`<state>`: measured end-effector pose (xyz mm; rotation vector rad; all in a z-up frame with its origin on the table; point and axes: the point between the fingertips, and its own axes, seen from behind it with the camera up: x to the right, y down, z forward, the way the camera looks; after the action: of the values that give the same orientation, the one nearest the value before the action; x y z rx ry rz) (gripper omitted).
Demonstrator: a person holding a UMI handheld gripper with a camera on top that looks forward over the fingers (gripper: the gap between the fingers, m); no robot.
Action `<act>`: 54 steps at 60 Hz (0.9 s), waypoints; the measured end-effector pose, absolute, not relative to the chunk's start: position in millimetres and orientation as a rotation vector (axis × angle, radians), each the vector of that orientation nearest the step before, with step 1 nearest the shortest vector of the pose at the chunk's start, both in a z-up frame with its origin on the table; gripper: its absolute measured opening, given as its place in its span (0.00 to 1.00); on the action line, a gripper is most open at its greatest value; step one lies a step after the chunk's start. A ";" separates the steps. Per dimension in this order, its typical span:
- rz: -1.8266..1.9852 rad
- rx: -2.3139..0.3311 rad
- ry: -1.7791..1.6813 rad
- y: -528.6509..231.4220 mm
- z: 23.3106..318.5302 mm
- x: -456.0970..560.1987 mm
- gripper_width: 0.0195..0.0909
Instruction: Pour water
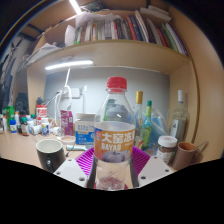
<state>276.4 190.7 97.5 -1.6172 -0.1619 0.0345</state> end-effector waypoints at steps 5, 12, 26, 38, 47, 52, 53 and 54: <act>0.020 -1.596 -0.171 191.5 99.5 275.6 0.44; 0.045 -1.588 -0.137 191.2 100.2 280.8 0.46; 0.007 -1.686 -0.177 185.6 84.9 278.6 0.83; 0.021 -1.743 -0.107 128.3 79.8 289.1 0.90; 0.015 -1.737 -0.036 55.5 82.3 291.6 0.88; 0.019 -1.739 -0.022 10.3 80.9 283.2 0.89; 0.022 -1.740 -0.024 3.0 79.9 281.0 0.88; 0.025 -1.743 -0.026 -5.8 79.1 277.8 0.89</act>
<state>277.8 -5.8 79.1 -1.7427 -0.0258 0.0246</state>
